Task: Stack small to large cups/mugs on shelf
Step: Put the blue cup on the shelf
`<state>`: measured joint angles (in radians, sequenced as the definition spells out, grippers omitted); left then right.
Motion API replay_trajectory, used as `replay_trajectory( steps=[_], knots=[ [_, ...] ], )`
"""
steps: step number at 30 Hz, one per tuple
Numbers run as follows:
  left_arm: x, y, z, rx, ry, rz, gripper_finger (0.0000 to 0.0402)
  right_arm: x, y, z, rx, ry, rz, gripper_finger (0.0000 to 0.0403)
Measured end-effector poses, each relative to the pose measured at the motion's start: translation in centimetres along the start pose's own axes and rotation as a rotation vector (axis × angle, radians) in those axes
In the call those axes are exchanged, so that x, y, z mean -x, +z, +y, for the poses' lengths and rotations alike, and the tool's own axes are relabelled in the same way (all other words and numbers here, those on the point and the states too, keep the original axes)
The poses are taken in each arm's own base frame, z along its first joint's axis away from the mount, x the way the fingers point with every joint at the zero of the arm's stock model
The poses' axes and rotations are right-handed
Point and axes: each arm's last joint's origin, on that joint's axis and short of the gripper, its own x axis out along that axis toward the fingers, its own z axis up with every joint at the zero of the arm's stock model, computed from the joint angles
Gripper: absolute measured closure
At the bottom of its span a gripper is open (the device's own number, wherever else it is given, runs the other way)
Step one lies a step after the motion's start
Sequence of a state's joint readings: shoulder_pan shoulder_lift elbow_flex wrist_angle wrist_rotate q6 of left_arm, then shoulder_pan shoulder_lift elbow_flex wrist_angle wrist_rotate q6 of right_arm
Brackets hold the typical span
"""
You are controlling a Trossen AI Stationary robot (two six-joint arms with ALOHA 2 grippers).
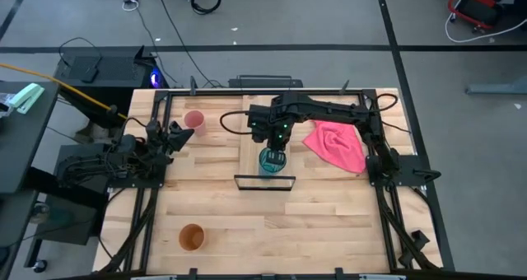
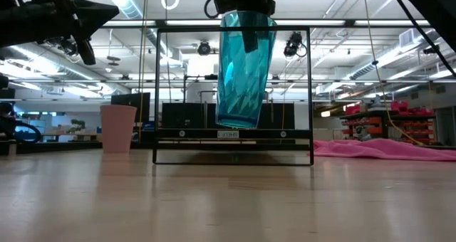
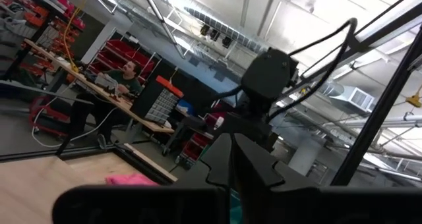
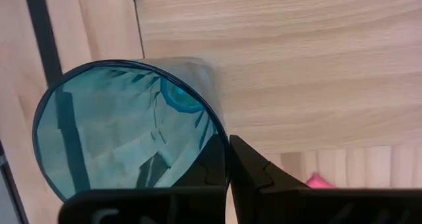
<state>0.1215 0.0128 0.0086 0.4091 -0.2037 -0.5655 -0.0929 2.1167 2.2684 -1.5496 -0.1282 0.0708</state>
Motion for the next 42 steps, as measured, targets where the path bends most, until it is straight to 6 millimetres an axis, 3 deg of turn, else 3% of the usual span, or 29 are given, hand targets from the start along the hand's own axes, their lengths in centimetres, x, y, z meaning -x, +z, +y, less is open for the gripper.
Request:
replay_trajectory(
  steps=[25,42],
  knots=[
    [0.0,-0.04,0.02,0.008,0.002,0.004,0.0383,-0.07,0.36,-0.15,0.019,-0.021,-0.032,0.0384],
    [0.0,-0.04,0.02,0.008,0.001,0.005,0.0382,-0.07,0.45,-0.04,0.025,0.017,-0.04,0.0338]
  ],
)
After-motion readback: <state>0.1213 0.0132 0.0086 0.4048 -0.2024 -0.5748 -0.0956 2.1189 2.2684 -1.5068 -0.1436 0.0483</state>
